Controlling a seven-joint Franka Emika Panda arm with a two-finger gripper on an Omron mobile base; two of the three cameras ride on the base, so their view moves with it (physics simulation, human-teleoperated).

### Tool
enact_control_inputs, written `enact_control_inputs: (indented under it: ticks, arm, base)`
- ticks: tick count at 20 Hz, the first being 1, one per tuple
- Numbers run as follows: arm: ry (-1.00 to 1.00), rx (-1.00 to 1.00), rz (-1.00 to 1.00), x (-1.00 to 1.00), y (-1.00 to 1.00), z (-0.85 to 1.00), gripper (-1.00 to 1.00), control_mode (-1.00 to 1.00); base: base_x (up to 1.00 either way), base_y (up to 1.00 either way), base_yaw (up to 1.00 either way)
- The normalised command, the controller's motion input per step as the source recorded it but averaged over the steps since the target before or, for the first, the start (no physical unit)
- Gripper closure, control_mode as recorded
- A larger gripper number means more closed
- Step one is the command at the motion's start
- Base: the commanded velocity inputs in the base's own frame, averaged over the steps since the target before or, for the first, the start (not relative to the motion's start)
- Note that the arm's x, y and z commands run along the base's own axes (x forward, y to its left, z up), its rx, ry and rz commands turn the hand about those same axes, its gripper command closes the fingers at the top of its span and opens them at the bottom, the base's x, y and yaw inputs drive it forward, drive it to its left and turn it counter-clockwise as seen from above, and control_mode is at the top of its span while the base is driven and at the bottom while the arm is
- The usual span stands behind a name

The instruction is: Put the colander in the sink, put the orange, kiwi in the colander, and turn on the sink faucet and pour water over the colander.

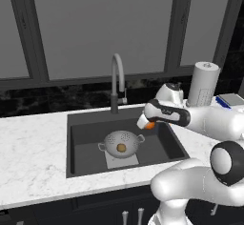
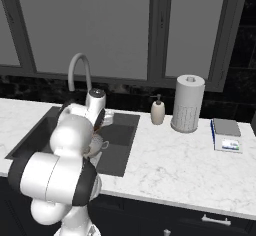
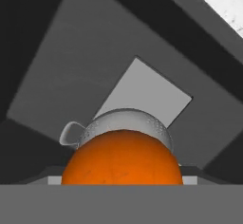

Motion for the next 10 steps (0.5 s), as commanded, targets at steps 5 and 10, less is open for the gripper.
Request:
enact_control_inputs:
  ticks: [5, 10]
  arm:
    - [0.0, 0.0, 0.17, 0.26, 0.15, -0.46, 1.0, -1.0]
    - [-0.01, 0.0, 0.12, 0.3, 0.01, -0.46, 1.0, -1.0]
  base:
    - [0.0, 0.0, 0.0]
    - [0.0, 0.0, 0.0]
